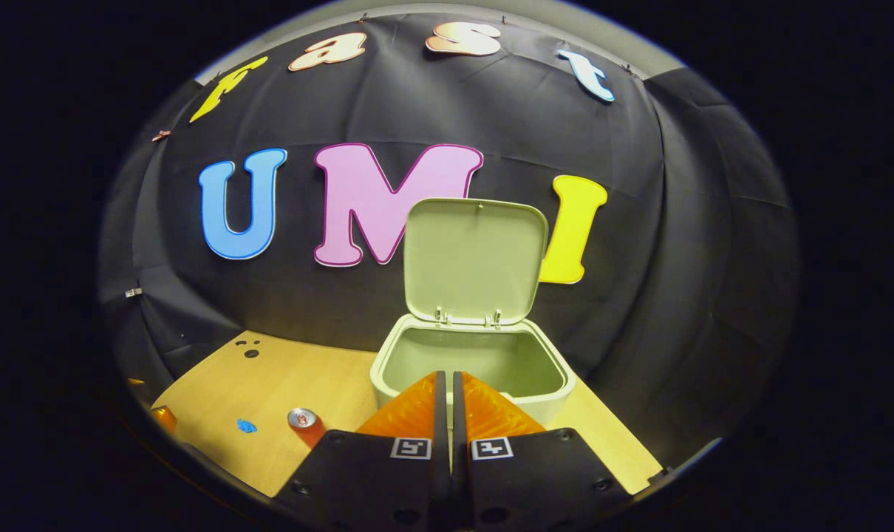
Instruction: Press the lid of the desktop garbage bin to open it, pick up the crumpled paper on the desktop and throw it into the bin, then pick up the pop can on the desktop and drop it into the bin, and finally close the garbage bin lid.
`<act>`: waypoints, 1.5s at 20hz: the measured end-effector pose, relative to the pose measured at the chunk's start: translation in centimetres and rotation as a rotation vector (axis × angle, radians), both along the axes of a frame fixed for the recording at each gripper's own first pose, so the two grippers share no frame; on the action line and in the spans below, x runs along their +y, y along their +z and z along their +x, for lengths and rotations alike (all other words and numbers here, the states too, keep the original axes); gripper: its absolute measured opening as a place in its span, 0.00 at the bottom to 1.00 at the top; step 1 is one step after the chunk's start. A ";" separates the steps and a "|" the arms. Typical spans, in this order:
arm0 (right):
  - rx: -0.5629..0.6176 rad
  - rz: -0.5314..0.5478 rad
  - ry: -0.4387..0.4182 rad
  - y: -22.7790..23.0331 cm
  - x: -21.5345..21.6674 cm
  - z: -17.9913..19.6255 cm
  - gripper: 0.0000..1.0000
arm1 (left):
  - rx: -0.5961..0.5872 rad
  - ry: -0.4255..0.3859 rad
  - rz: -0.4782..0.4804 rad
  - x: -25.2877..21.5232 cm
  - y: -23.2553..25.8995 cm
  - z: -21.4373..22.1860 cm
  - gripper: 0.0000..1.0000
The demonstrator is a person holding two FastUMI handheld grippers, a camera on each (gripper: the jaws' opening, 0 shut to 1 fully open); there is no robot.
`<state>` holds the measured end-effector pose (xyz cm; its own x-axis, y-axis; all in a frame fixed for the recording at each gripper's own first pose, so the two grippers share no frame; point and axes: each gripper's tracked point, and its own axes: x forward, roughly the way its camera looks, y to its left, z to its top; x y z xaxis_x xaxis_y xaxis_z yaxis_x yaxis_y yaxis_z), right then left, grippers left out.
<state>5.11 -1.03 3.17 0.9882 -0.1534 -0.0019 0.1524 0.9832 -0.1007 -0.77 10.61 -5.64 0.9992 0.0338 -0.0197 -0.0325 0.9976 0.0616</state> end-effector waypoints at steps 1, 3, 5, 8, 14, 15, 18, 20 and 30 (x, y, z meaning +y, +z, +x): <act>0.013 0.006 0.005 -0.6 0.4 -0.3 0.05 | 0.008 -0.001 0.001 0.5 -0.3 0.1 0.96; 0.033 0.010 0.008 -1.5 1.1 -1.1 0.05 | 0.017 -0.017 -0.015 1.2 -0.8 0.5 0.96; 0.045 0.015 0.010 -2.2 1.5 -1.9 0.05 | 0.032 -0.036 -0.030 1.5 -1.5 1.1 1.00; 0.073 0.011 0.014 -3.4 2.0 -3.1 0.05 | 0.062 -0.041 -0.038 2.4 -2.8 2.8 0.96; 0.149 0.027 -0.001 -6.3 0.7 -6.3 0.17 | 0.119 -0.013 -0.059 4.0 -5.4 7.8 0.96; 0.174 0.033 -0.012 -7.0 0.4 -6.7 0.30 | 0.130 -0.004 -0.060 4.4 -5.9 8.8 0.97; 0.247 0.034 -0.023 -9.4 -0.3 -7.7 0.78 | 0.162 -0.004 -0.067 4.5 -7.3 11.7 0.97; 0.266 0.040 -0.047 -9.8 -1.1 -8.9 0.97 | 0.185 -0.017 -0.047 4.1 -8.2 13.6 0.97; 0.342 0.064 -0.076 -11.7 -2.6 -10.5 0.98 | 0.324 -0.003 -0.067 3.3 -13.8 19.8 0.97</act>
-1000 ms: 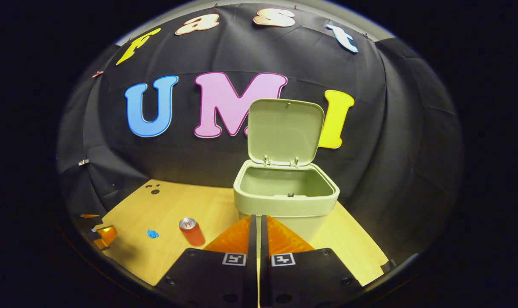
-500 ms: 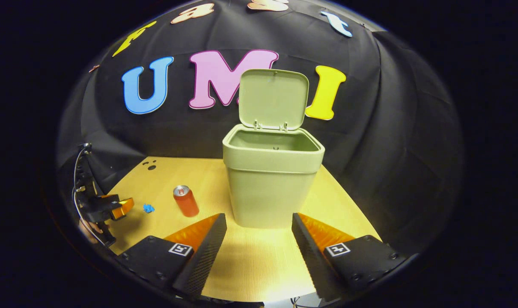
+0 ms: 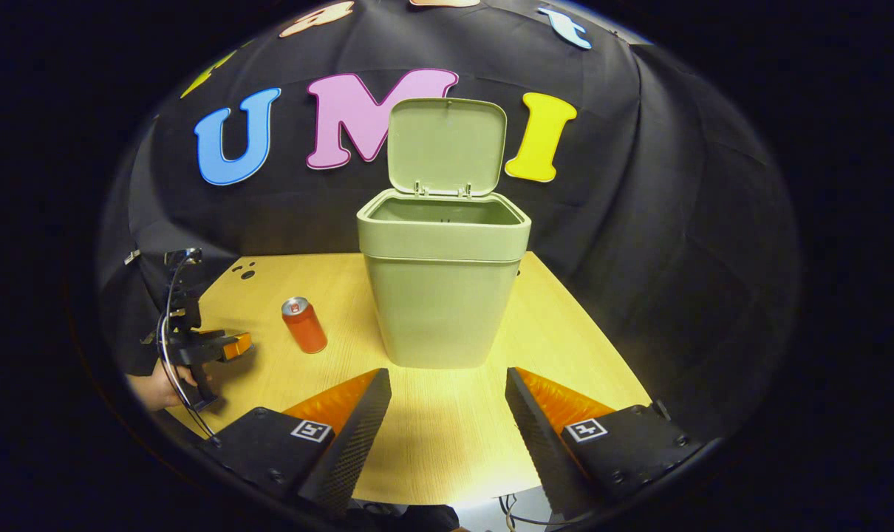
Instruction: Press the lid of the desktop garbage bin to open it, pick up the crumpled paper on the desktop and throw it into the bin, then pick up the pop can on the desktop and drop it into the bin, and finally close the garbage bin lid.
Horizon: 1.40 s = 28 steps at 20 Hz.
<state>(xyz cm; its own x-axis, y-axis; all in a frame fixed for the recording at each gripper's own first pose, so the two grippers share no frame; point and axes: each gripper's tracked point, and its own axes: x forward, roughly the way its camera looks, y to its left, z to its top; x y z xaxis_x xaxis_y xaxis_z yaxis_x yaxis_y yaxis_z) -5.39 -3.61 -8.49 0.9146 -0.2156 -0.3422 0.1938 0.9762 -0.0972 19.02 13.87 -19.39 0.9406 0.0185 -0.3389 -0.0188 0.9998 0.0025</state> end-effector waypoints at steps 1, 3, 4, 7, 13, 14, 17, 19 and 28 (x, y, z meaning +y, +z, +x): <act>0.005 0.003 0.005 -0.1 0.2 0.1 0.98 | 0.011 0.010 -0.006 0.2 -0.5 0.2 0.97; 0.012 0.006 0.017 -0.5 0.6 0.3 0.99 | 0.028 0.019 -0.013 0.2 -1.1 0.4 0.97; 0.017 0.009 0.022 -0.6 0.8 0.4 0.98 | 0.035 0.019 -0.011 0.2 -1.4 0.6 0.97; 0.021 0.015 0.034 -1.0 1.1 0.5 0.99 | 0.052 0.021 0.002 0.4 -2.3 1.2 0.93; 0.082 0.074 0.048 -3.4 1.5 0.6 0.99 | 0.043 0.033 0.023 0.3 -2.9 2.0 0.83; 0.088 0.078 0.050 -3.6 1.6 0.6 0.99 | 0.041 0.030 0.023 0.2 -2.8 2.0 0.81; 0.093 0.077 0.067 -4.0 2.0 0.6 0.99 | 0.041 0.023 0.026 0.4 -2.8 2.0 0.57; 0.089 0.070 0.079 -3.9 2.3 0.5 0.98 | 0.042 0.023 0.028 0.5 -2.8 2.0 0.42; 0.090 0.078 0.113 -4.6 2.6 1.1 0.98 | 0.039 -0.028 0.049 -0.6 -1.2 0.5 0.28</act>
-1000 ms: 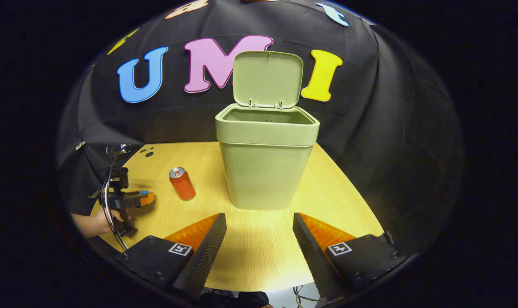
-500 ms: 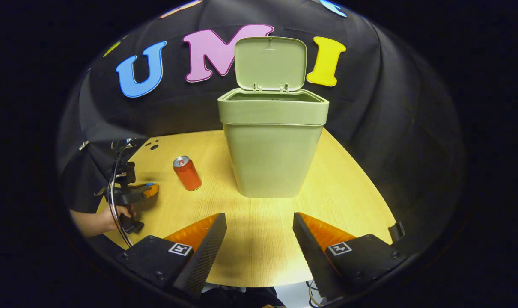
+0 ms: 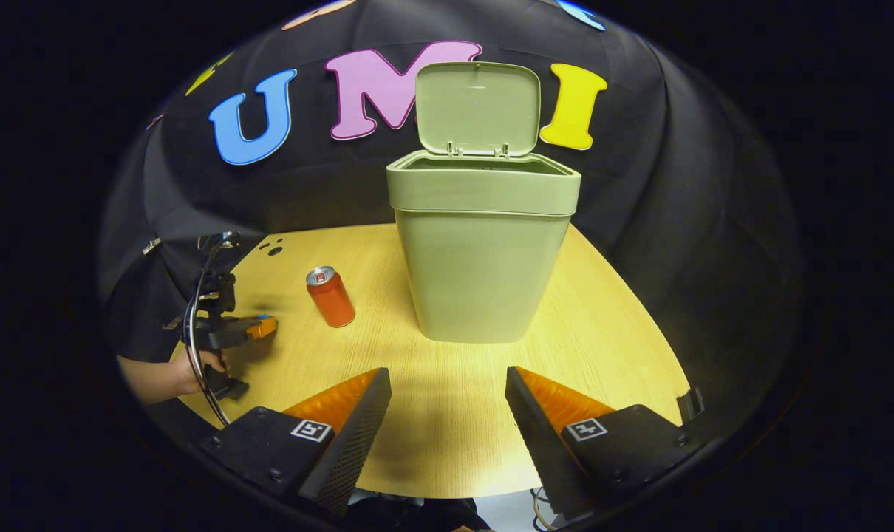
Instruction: Press the lid of the desktop garbage bin to open it, pick up the crumpled paper on the desktop and throw it into the bin, then pick up the pop can on the desktop and drop it into the bin, and finally close the garbage bin lid.
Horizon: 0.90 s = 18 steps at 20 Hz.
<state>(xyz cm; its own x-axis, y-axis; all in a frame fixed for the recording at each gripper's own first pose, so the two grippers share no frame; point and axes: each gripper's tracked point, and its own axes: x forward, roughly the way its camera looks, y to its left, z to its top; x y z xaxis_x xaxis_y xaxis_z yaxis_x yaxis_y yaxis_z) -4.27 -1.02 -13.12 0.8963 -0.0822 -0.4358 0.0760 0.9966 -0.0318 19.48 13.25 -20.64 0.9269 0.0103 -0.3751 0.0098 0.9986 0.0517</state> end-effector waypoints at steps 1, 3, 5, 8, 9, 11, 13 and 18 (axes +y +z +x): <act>-0.002 -0.001 0.009 -0.1 0.1 0.3 0.98 | -0.014 -0.009 0.011 -0.1 0.8 -0.4 0.27; -0.005 -0.006 0.028 -0.2 0.3 0.6 0.98 | -0.040 -0.027 0.034 -0.3 2.7 -1.3 0.27; -0.008 -0.005 0.047 -0.4 0.5 1.1 0.99 | -0.072 -0.054 0.050 -0.9 5.0 -2.2 0.28; -0.018 0.010 0.064 -0.5 0.7 1.6 0.99 | -0.112 -0.116 0.046 -2.7 8.7 -4.2 0.27; -0.020 0.018 0.068 -0.7 0.7 1.8 0.99 | -0.130 -0.133 0.053 -3.3 10.0 -4.8 0.28; -0.021 0.028 0.076 -0.9 0.5 2.1 0.99 | -0.163 -0.167 0.053 -5.2 12.7 -5.6 0.27; -0.026 0.030 0.082 -0.9 0.1 2.3 0.98 | -0.208 -0.204 0.030 -7.2 15.8 -5.9 0.27; -0.050 0.046 0.068 -0.5 -1.8 2.6 0.98 | -0.342 -0.331 0.022 -14.7 24.8 -6.6 0.27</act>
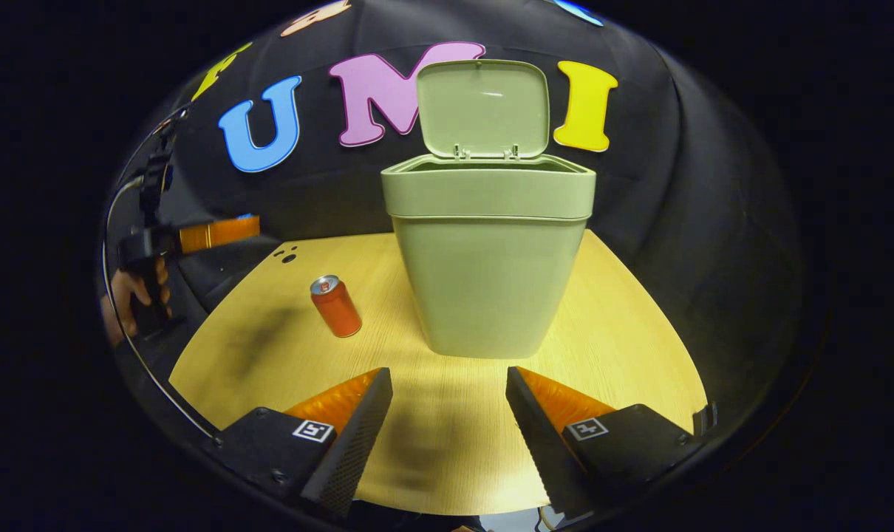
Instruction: Press the lid of the desktop garbage bin to open it, pick up the crumpled paper on the desktop and throw it into the bin, then pick up the pop can on the desktop and drop it into the bin, and finally close the garbage bin lid.
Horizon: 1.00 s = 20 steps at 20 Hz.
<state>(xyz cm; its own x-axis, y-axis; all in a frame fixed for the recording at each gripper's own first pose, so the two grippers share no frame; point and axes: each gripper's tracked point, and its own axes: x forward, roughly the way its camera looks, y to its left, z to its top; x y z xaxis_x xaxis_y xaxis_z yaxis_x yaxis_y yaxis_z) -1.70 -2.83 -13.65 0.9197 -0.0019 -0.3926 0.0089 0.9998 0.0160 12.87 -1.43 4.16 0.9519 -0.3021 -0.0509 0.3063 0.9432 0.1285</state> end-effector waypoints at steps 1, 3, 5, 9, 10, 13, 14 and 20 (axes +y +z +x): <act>-0.002 0.010 -0.005 -0.1 -0.3 0.1 0.98 | -0.021 -0.036 0.007 -1.8 1.2 -0.1 0.27; -0.016 0.027 -0.017 0.3 -0.9 0.3 0.97 | -0.050 -0.102 0.036 -5.4 2.9 -0.1 0.27; -0.036 0.032 -0.029 0.7 -1.7 0.5 0.97 | -0.070 -0.172 0.039 -9.3 4.2 -0.5 0.27; -0.052 0.037 -0.047 1.0 -3.1 0.5 0.97 | -0.075 -0.290 0.028 -16.3 5.1 -1.4 0.27; -0.052 0.037 -0.051 1.0 -3.5 0.5 0.97 | -0.074 -0.314 0.029 -17.6 5.1 -1.4 0.27; -0.055 0.035 -0.059 1.1 -4.3 0.4 0.98 | -0.063 -0.356 0.041 -20.7 4.6 -0.8 0.27; -0.058 0.037 -0.059 1.2 -4.5 0.4 0.98 | -0.055 -0.364 0.045 -21.4 4.3 -0.5 0.27; -0.062 0.031 -0.023 1.1 -4.8 0.8 0.98 | -0.025 -0.347 0.048 -23.1 3.4 1.0 0.29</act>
